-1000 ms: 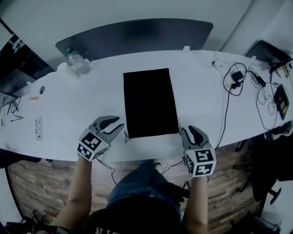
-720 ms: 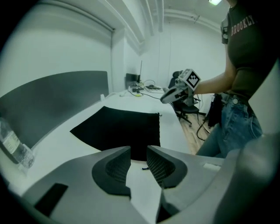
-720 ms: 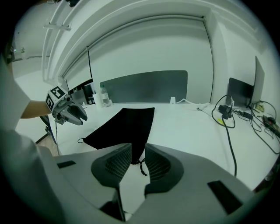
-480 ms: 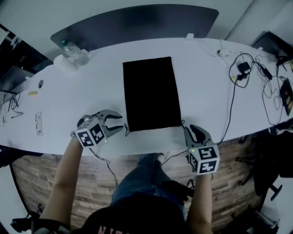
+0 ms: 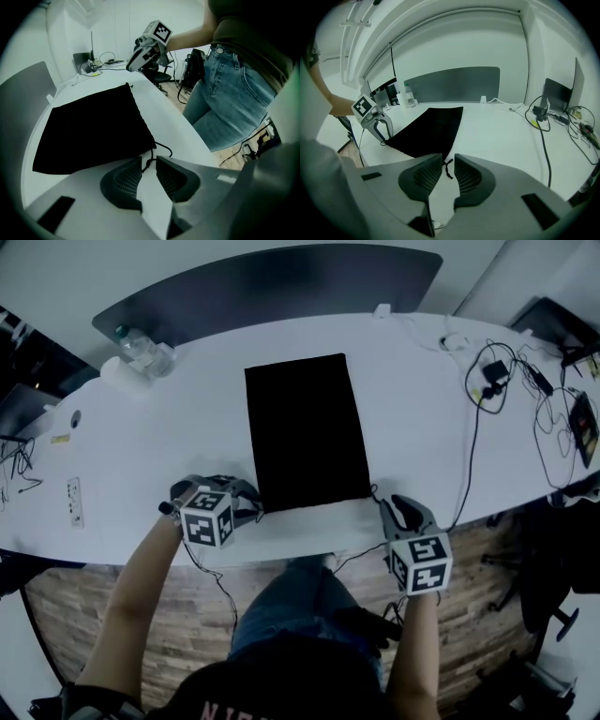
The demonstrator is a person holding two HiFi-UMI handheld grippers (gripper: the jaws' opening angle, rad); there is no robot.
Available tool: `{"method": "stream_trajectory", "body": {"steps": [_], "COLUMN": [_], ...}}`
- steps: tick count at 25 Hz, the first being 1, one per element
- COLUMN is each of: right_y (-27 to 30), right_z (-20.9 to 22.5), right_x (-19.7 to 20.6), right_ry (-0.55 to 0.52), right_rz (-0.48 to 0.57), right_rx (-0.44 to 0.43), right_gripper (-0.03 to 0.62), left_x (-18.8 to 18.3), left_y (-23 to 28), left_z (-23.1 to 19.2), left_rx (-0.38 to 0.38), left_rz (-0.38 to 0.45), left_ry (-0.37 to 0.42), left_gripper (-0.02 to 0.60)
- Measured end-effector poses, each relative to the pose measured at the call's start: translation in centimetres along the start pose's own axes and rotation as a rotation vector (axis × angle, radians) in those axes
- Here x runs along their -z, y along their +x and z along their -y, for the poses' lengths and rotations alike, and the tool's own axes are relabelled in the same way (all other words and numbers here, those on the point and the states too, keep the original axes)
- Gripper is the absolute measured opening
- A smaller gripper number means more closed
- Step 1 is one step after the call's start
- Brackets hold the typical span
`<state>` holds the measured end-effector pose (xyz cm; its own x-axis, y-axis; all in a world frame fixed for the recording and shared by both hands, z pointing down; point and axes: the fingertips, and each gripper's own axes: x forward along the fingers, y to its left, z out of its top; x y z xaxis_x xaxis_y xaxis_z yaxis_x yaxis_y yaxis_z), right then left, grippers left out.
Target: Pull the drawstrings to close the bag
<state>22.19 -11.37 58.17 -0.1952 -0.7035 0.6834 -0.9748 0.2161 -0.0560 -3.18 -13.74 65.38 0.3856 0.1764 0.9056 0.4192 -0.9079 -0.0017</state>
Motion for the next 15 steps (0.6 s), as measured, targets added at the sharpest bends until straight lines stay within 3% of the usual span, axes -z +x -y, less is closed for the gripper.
{"method": "stream_trajectory", "body": {"steps": [3,4,6,15], "right_y": [0.2,0.3,0.6,3.7], "right_z": [0.1,0.0,-0.5,-0.7], "right_x": [0.4,0.6,1.2,4.0], "right_ry": [-0.02,-0.031,-0.064,-0.222], "right_rz": [-0.022,-0.034,-0.068,-0.189], "right_rx": [0.003,-0.002,-0.026,-0.107], "right_gripper": [0.08,0.086,0.094,0.127], "left_x": [-0.1,0.0,0.1,0.1], "left_y": [0.0,0.0,-0.2,-0.5], "left_z": [0.3,0.4,0.3,-0.6], "left_rx": [-0.001,-0.005,-0.024,-0.16], "left_rz": [0.025,0.037,0.063,0.175], "left_ry": [-0.046,-0.072,-0.139,-0.534], "left_gripper": [0.059,0.02,0.015,0.014]}}
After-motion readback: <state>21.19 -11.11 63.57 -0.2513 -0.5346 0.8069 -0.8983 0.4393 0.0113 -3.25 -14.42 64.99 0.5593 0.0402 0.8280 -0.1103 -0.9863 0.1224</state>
